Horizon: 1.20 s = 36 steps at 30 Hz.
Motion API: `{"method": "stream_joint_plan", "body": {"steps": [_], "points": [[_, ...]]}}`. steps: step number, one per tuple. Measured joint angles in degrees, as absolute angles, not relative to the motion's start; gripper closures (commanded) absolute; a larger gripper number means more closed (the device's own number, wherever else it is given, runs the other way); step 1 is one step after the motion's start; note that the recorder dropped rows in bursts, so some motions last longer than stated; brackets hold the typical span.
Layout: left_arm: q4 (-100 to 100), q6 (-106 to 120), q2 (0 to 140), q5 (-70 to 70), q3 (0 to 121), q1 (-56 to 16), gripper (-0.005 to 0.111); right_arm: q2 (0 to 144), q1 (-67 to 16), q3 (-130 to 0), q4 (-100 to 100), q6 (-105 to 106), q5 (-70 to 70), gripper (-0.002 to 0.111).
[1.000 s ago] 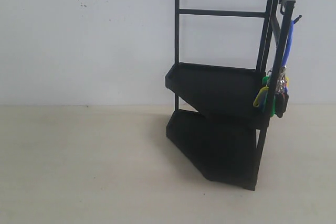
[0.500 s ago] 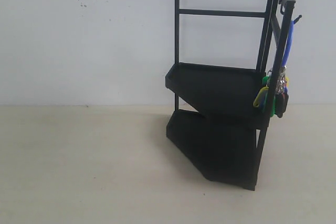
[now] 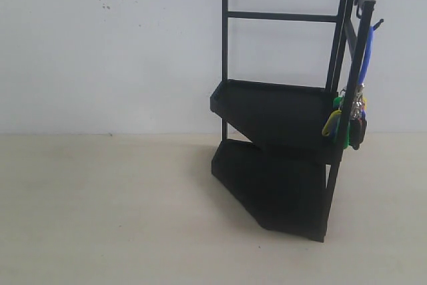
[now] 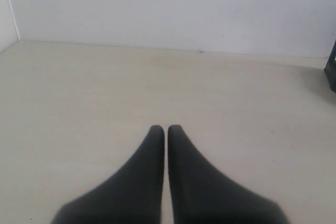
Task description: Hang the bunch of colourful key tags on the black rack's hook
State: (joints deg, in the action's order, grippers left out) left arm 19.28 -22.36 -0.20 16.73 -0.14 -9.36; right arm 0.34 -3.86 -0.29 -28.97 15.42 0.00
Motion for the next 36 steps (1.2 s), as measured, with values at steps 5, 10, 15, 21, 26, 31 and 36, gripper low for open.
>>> {"method": "stream_joint_plan", "body": {"steps": [5,10,15,21,26,31,36], "points": [[19.3,-22.4,-0.2,16.7,-0.1,-9.4,0.102,0.3,-3.9,-0.3,-29.0,15.8,2.1,0.108],[19.3,-22.4,-0.2,16.7,-0.1,-9.4,0.102,0.3,-3.9,-0.2,-29.0,15.8,5.9,0.108],[19.3,-22.4,-0.2,16.7,-0.1,-9.4,0.102,0.3,-3.9,-0.2,-28.5,14.8,10.7,0.108],[19.3,-22.4,-0.2,16.7,-0.1,-9.4,0.102,0.3,-3.8,-0.2,-17.6,12.8,18.1,0.108],[19.3,-22.4,-0.2,16.7,-0.1,-9.4,0.102,0.3,-3.6,0.0,-7.6,4.9,19.6,0.108],[19.3,-22.4,-0.2,16.7,-0.1,-9.4,0.102,0.3,-3.5,0.0,2.8,-7.5,19.8,0.108],[19.3,-22.4,-0.2,16.7,-0.1,-9.4,0.102,0.3,-3.5,0.0,5.6,-13.2,19.8,0.108]]}}
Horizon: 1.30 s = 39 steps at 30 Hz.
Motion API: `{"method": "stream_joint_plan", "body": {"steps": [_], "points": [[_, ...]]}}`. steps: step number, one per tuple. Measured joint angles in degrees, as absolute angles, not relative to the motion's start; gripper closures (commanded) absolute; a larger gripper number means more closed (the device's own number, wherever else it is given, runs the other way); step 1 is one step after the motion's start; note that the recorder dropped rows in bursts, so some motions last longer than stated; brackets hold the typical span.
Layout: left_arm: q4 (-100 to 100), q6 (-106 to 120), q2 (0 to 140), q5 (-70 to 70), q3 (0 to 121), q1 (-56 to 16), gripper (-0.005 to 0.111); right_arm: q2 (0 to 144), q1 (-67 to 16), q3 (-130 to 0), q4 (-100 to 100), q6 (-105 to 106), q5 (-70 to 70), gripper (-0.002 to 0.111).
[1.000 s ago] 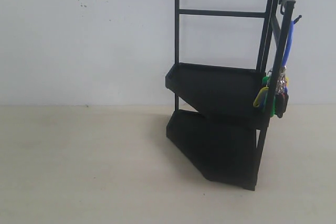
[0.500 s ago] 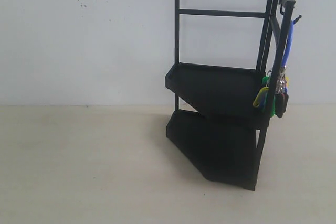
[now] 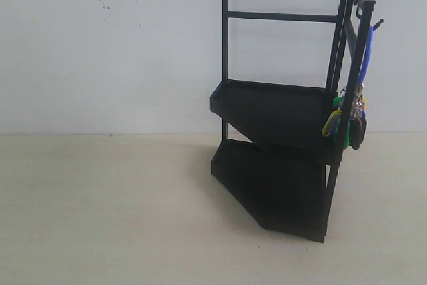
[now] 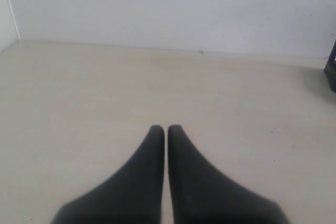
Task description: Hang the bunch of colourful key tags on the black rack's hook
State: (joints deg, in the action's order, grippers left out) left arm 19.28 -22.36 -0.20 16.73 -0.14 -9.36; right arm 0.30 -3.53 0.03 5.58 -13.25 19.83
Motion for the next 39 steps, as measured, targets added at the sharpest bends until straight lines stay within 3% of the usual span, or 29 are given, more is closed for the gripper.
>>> {"method": "stream_joint_plan", "body": {"steps": [39], "points": [[19.3,-22.4,-0.2,16.7,-0.1,-9.4,0.102,0.3,-3.5,0.0,6.0,-14.1,19.8,0.108]]}}
